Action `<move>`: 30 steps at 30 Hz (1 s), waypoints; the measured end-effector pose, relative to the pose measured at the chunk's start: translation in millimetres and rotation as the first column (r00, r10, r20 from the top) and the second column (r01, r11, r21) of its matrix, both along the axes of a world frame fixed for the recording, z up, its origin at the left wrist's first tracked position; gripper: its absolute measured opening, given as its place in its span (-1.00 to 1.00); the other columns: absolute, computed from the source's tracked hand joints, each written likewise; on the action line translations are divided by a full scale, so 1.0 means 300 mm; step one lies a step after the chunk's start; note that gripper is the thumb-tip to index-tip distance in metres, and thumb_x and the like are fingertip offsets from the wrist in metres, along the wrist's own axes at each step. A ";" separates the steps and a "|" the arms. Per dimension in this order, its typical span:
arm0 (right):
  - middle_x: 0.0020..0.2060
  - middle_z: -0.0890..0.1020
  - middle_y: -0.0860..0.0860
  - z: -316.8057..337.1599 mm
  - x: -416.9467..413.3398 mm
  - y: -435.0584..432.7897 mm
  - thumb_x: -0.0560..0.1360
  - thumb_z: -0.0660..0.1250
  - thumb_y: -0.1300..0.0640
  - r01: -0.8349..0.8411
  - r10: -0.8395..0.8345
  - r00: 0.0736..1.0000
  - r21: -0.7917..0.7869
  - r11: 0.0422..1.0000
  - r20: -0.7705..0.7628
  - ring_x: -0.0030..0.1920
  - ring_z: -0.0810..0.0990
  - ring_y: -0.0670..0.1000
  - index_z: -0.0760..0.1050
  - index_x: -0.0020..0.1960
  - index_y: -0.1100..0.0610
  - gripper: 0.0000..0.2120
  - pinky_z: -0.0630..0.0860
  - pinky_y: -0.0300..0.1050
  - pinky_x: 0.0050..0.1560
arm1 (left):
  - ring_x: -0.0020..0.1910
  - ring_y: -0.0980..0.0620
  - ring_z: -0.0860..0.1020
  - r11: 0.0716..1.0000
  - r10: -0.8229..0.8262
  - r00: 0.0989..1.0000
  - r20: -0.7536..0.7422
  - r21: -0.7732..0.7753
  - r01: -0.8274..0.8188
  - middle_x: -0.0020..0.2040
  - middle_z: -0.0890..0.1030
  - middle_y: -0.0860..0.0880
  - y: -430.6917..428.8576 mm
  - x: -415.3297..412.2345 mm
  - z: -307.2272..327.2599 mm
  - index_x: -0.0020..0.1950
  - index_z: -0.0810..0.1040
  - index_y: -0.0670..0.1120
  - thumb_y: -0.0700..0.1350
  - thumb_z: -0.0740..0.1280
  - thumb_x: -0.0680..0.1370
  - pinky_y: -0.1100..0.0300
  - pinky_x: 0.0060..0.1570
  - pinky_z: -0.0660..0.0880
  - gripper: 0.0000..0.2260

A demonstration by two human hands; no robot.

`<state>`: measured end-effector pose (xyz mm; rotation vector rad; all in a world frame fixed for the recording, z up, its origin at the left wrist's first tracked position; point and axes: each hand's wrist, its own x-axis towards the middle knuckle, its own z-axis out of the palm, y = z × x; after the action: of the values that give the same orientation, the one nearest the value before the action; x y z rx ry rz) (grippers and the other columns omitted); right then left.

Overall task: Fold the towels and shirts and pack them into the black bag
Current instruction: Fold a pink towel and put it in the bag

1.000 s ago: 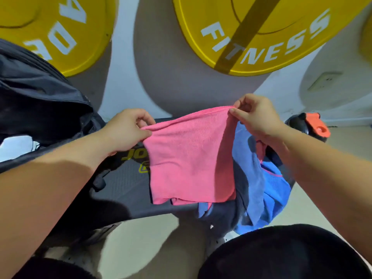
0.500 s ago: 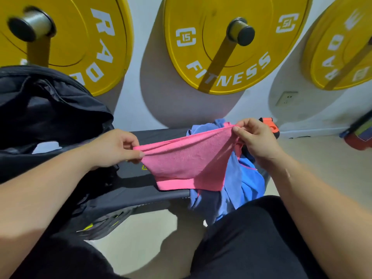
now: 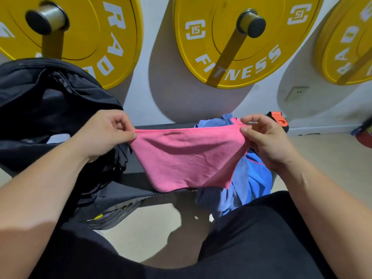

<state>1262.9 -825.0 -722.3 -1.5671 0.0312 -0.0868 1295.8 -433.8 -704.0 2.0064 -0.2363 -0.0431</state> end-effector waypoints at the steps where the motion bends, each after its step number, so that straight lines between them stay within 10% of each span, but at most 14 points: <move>1: -0.26 0.58 0.07 0.011 -0.012 0.008 0.46 0.48 0.17 0.002 -0.002 1.000 -0.002 1.000 0.000 -0.26 0.50 0.03 0.65 0.00 -0.01 -0.85 0.41 -0.07 -0.20 | -0.37 0.03 0.47 0.999 -0.020 0.999 -0.031 -0.030 0.019 -0.35 0.58 -0.13 0.001 -0.002 -0.001 -0.22 0.57 -0.20 -0.42 0.49 0.40 0.21 -0.28 0.39 -0.83; 4: -0.20 0.56 0.15 0.036 -0.034 0.014 0.21 0.56 -0.10 -0.012 0.012 1.000 -0.036 0.999 -0.001 -0.18 0.43 0.11 0.69 0.02 -0.02 -0.59 0.36 0.03 -0.14 | -0.27 -0.05 0.52 0.994 -0.102 0.983 -0.149 -0.043 0.097 -0.28 0.60 -0.21 0.010 -0.018 0.017 -0.06 0.67 -0.07 -0.41 0.48 0.42 0.17 -0.19 0.46 -0.74; 8: -0.24 0.63 0.06 0.135 -0.042 -0.020 0.35 0.46 0.16 -0.227 0.221 0.972 -0.065 0.972 -0.078 -0.28 0.53 -0.03 0.70 -0.05 0.02 -0.81 0.53 -0.16 -0.27 | -0.22 -0.05 0.62 0.964 -0.215 0.940 -0.263 0.094 0.247 -0.17 0.69 -0.27 0.049 -0.037 0.107 -0.07 0.72 -0.17 -0.38 0.50 0.41 0.25 -0.20 0.57 -0.83; 12: 0.01 0.72 0.12 0.108 0.077 -0.019 0.47 0.49 0.22 -0.221 0.123 0.968 -0.501 0.837 -0.220 -0.13 0.67 0.02 0.71 -0.03 0.04 -0.87 0.63 0.19 0.07 | -0.31 -0.03 0.63 0.957 -0.061 0.974 -0.216 0.264 0.118 -0.28 0.69 -0.19 0.040 0.003 0.087 -0.16 0.70 -0.17 -0.29 0.52 0.44 0.13 -0.19 0.59 -0.96; 18: -0.30 0.63 0.06 -0.031 0.255 0.056 0.46 0.38 0.35 -0.159 -0.055 0.959 -0.686 0.710 -0.279 -0.45 0.49 -0.03 0.66 0.02 0.15 -0.80 0.47 -0.27 -0.52 | -0.40 0.05 0.53 0.836 0.196 0.981 -0.012 0.524 -0.160 -0.36 0.64 -0.01 -0.067 0.148 -0.108 -0.28 0.66 -0.07 -0.16 0.51 0.42 0.26 -0.38 0.38 -0.91; 23: -0.32 0.66 0.18 -0.150 0.380 0.104 0.50 0.29 0.40 -0.033 -0.180 0.912 -0.503 0.864 -0.369 -0.51 0.61 -0.05 0.55 0.07 0.17 -0.78 0.64 -0.17 -0.40 | -0.65 0.05 0.48 0.924 0.377 0.806 -0.457 0.131 -0.358 -0.42 0.45 -0.10 -0.137 0.245 -0.237 -0.15 0.47 -0.09 -0.28 0.25 0.59 0.35 -0.60 0.34 -0.85; 30: -0.34 0.64 0.17 -0.273 0.574 0.131 0.51 0.25 0.43 0.048 -0.254 0.885 -0.466 0.883 -0.391 -0.46 0.60 0.00 0.52 0.07 0.15 -0.75 0.65 -0.06 -0.22 | -0.26 -0.13 0.64 0.881 0.356 0.702 -0.616 -0.029 -0.472 -0.13 0.60 -0.22 -0.187 0.426 -0.392 0.10 0.39 -0.13 -0.26 0.09 0.64 0.13 -0.47 0.59 -0.88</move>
<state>1435.3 -785.8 -804.3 -2.0184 0.5344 0.1527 1423.5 -490.0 -821.6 1.7136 0.6106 -0.3494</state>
